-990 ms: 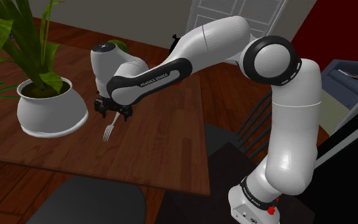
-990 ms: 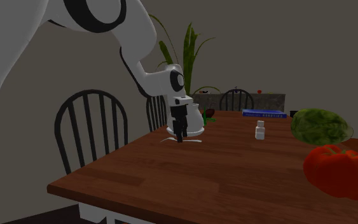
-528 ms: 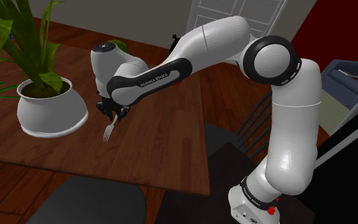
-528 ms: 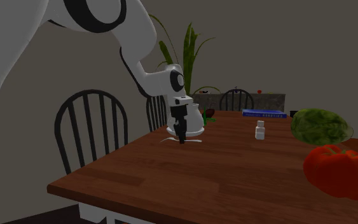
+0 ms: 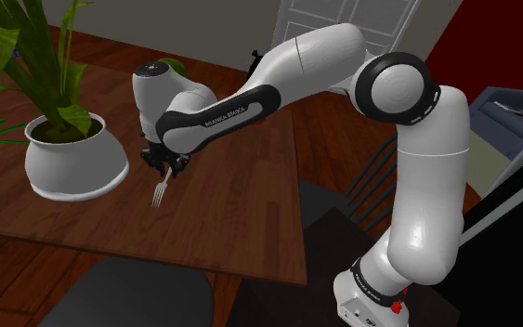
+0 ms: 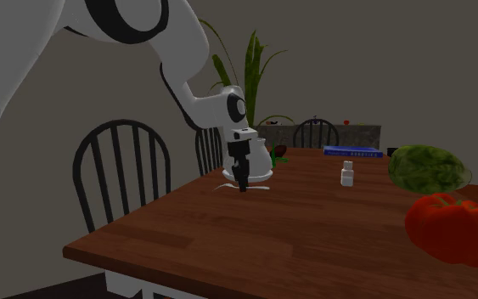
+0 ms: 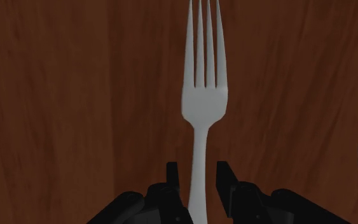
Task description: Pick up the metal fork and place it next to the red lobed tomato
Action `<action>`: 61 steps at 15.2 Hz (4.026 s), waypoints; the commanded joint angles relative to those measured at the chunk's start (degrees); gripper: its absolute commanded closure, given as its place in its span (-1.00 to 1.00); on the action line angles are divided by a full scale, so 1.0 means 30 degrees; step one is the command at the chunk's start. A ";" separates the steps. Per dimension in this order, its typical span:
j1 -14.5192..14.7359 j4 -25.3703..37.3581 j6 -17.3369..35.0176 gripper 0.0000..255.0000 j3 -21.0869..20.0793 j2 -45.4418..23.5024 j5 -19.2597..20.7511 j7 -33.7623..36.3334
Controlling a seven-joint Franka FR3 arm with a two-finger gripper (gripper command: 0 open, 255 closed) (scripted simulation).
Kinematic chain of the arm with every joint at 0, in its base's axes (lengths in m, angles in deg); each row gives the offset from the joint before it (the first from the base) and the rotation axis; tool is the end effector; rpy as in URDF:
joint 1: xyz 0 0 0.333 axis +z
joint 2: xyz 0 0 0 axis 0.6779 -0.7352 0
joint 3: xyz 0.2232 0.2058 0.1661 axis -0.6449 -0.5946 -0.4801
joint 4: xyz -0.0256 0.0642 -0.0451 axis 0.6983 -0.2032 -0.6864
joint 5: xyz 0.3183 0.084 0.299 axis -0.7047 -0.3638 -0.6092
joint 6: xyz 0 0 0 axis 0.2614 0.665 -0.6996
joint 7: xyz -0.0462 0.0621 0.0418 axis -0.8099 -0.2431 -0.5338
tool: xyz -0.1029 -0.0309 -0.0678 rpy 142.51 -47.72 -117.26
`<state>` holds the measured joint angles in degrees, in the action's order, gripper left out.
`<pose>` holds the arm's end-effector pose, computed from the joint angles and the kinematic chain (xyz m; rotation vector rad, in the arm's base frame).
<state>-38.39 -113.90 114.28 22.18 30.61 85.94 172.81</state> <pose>0.6342 0.3504 0.2856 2.8672 -1.1022 0.2029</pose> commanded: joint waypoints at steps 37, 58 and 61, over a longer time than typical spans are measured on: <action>-0.0731 0.4393 -0.7035 1.00 -0.1205 0.3391 -0.2666 -0.2774; -0.7660 -0.4829 -0.2950 1.00 0.2242 1.1114 -0.7247 -1.3234; -0.8308 -0.5248 -0.2700 1.00 0.3000 1.1454 -0.7483 -1.4718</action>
<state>-62.71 -129.56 105.92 30.50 64.98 63.58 130.07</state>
